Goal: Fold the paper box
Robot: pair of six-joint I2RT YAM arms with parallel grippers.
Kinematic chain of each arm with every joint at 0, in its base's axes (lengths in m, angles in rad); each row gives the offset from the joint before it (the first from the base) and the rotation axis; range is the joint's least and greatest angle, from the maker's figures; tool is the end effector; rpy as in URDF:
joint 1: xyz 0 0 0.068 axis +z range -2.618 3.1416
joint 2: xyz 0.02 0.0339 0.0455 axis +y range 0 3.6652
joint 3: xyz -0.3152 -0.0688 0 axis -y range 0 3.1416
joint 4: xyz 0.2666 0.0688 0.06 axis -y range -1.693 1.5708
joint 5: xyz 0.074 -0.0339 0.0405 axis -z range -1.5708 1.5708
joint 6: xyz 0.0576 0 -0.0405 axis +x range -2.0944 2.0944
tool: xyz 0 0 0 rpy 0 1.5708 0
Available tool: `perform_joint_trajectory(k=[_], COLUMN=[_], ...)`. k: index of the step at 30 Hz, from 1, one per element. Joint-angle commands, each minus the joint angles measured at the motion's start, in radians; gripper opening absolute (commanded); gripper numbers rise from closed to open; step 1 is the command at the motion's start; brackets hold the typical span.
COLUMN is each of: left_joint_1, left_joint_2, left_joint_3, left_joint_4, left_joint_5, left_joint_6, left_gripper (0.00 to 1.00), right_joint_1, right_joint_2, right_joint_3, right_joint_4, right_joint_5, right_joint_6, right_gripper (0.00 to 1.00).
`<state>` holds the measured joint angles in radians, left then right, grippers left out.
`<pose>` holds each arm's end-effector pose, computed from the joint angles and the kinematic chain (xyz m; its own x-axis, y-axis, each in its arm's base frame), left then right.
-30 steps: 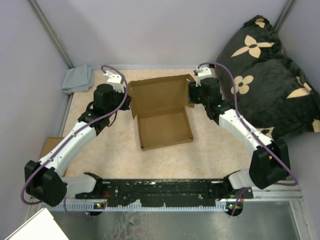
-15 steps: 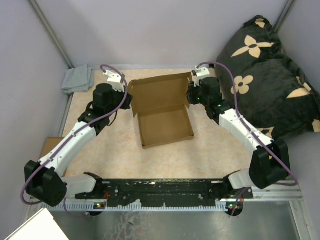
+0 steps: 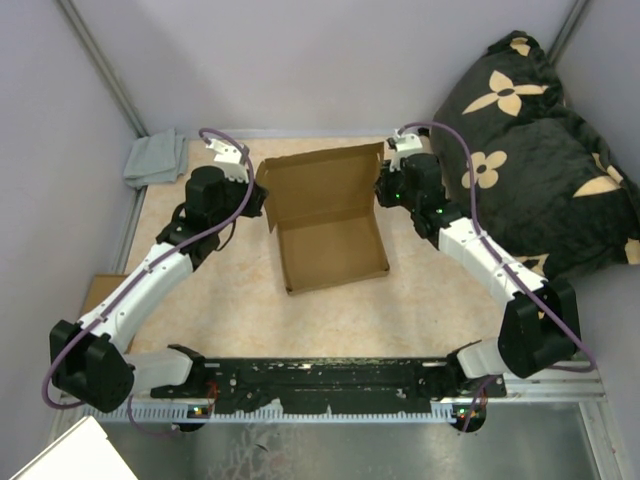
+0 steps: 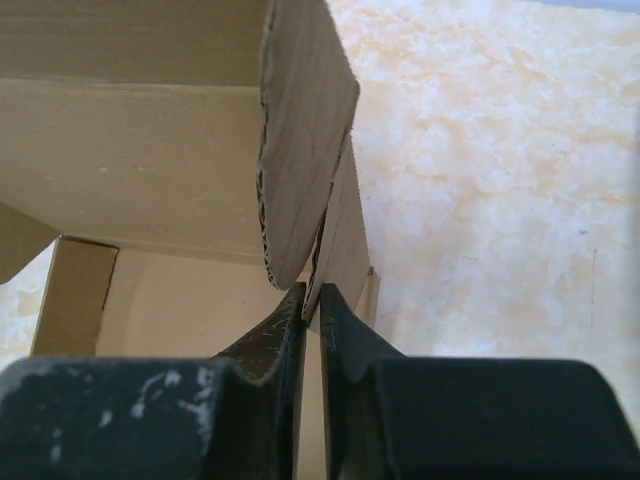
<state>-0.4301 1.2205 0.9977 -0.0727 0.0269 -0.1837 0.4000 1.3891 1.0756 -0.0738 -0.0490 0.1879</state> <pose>0.2820 -0.1311 0.3708 -0.3407 -0.0446 -0.9391 0.3844 0.9049 -0.1825 0.3277 0.1416 0.3487 -0.4222 0.0241 -0.9062 -0.3582 0.9139 0.1911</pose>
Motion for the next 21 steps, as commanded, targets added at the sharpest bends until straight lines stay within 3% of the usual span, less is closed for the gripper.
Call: perform_joint_trajectory(k=[1, 13, 21], left_joint_1=[-0.004, -0.003, -0.005], left_joint_2=[0.013, 0.131, 0.149], left_joint_3=[0.037, 0.188, 0.141], left_joint_4=[0.094, 0.039, 0.09], left_joint_5=[0.045, 0.007, 0.002], left_joint_6=[-0.04, -0.078, -0.093], left_gripper=[0.0, 0.0, 0.0], right_joint_1=[-0.007, 0.004, 0.07], right_joint_2=[-0.021, -0.062, -0.098], right_joint_3=[0.017, -0.007, -0.121], right_joint_4=[0.106, 0.101, 0.166], right_joint_5=[0.003, 0.037, 0.125], right_joint_6=[0.023, 0.045, 0.067], right_gripper=[0.08, 0.04, 0.05])
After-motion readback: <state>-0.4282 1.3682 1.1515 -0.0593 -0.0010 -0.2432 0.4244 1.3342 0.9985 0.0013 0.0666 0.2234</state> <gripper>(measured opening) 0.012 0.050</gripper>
